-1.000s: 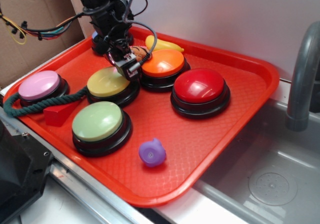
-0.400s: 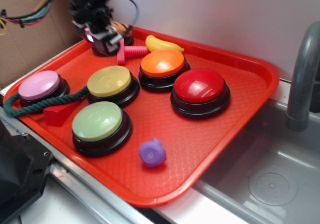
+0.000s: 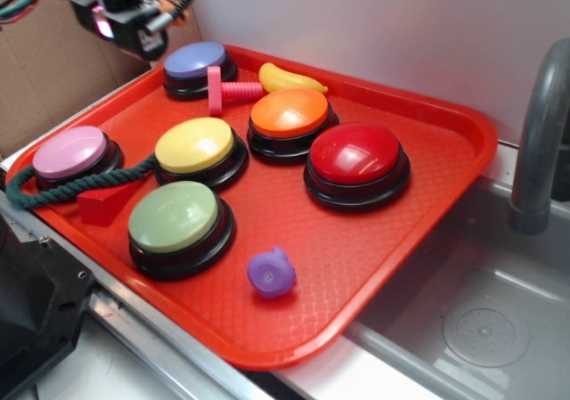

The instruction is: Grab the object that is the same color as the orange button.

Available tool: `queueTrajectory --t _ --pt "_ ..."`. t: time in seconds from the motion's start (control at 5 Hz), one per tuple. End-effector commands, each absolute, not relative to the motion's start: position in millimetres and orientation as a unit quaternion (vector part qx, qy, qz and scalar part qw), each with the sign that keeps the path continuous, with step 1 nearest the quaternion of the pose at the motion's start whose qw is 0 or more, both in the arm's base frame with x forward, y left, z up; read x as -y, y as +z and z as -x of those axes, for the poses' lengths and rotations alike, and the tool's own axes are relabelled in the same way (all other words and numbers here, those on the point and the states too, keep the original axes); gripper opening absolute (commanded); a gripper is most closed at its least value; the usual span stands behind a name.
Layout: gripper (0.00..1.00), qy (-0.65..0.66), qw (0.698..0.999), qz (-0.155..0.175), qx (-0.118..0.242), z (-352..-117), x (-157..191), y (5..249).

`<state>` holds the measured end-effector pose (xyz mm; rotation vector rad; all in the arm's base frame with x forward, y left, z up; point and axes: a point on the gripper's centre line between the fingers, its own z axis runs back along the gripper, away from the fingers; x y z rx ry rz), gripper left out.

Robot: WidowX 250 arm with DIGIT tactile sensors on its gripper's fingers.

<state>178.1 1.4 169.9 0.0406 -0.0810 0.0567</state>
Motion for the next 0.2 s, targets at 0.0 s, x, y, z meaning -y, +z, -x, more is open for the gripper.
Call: queueTrajectory --t 0.0 --pt "0.00 0.060 0.994 -0.041 0.083 -169.7 6.3 188.4"
